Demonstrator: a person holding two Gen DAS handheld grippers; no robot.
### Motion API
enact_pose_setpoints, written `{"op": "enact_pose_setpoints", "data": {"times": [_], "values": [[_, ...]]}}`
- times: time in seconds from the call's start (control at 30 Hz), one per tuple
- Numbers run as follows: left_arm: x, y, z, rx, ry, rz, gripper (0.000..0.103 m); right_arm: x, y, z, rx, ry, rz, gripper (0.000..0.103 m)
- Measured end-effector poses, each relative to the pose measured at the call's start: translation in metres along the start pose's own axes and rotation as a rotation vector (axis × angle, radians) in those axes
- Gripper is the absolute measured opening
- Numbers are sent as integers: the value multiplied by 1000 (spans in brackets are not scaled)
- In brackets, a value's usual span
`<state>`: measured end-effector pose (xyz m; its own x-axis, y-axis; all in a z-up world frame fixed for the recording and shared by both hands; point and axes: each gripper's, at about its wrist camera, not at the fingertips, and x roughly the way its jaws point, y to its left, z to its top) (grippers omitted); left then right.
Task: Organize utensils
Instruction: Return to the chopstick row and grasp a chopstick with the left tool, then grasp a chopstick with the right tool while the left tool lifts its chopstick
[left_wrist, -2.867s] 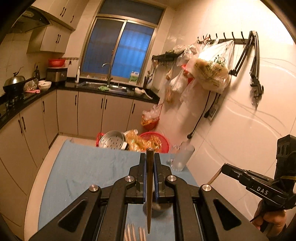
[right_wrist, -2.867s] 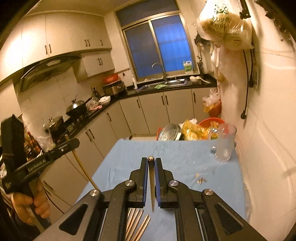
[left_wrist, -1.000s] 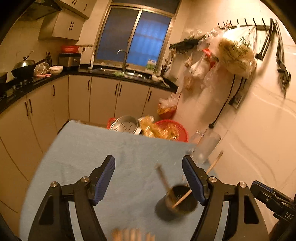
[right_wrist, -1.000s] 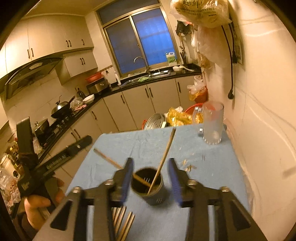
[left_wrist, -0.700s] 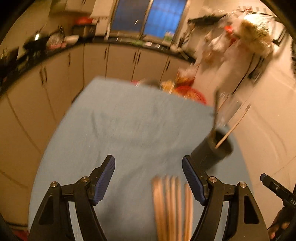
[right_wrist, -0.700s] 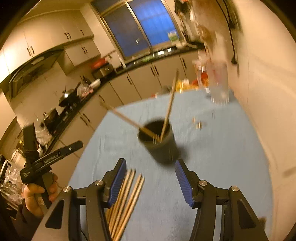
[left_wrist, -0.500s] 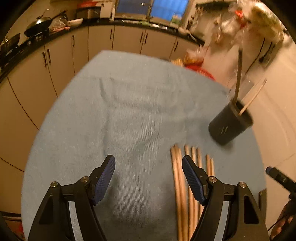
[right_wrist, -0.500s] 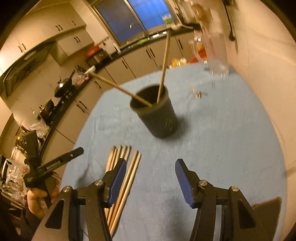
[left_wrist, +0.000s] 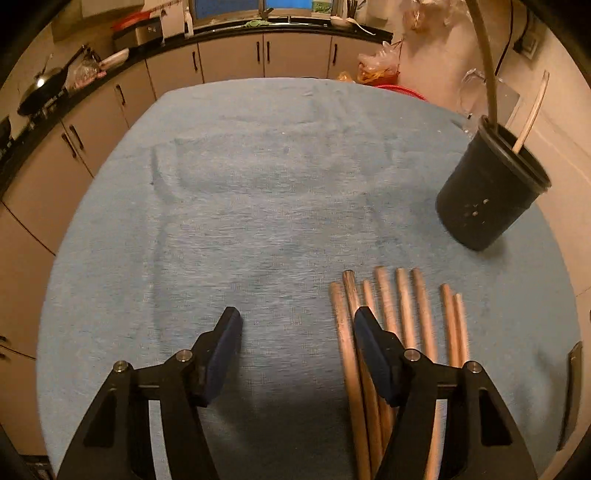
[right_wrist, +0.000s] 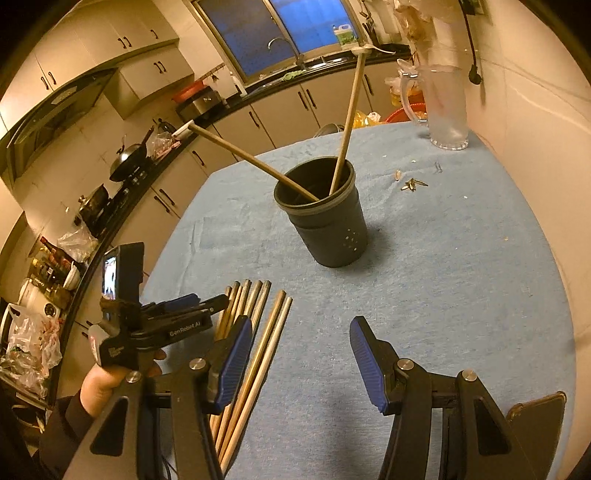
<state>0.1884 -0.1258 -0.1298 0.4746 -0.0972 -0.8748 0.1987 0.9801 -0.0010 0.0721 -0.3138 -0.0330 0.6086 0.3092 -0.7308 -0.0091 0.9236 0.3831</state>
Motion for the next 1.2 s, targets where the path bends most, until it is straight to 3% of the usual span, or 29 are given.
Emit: {"op": "enact_pose_setpoints", "data": {"times": [0.03,0.17,0.23,0.3,0.37,0.5,0.9,1.13,1.2], "values": [[3,3,-2,13,22,28,64,3,0,1,1,5,-3,59],[-3,28,-9,-9,14,21,56,12,6,3,-16,22,-1,59],[-5,38,-9,-27,16,7,44,26,12,6,-39,47,-1,59],[-6,47,-8,-46,17,11,19,46,15,9,-29,90,3,57],[-6,55,-8,-71,15,-8,13,67,15,13,-2,141,20,37],[-7,70,-11,-90,9,-47,7,100,13,18,58,204,0,32],[-14,88,-19,-113,-9,-106,7,147,33,24,18,279,-124,17],[-15,91,-20,-133,-2,-146,7,160,54,29,-113,275,-263,10],[-15,94,-18,-143,10,-173,12,160,57,28,-150,247,-269,9]]}}
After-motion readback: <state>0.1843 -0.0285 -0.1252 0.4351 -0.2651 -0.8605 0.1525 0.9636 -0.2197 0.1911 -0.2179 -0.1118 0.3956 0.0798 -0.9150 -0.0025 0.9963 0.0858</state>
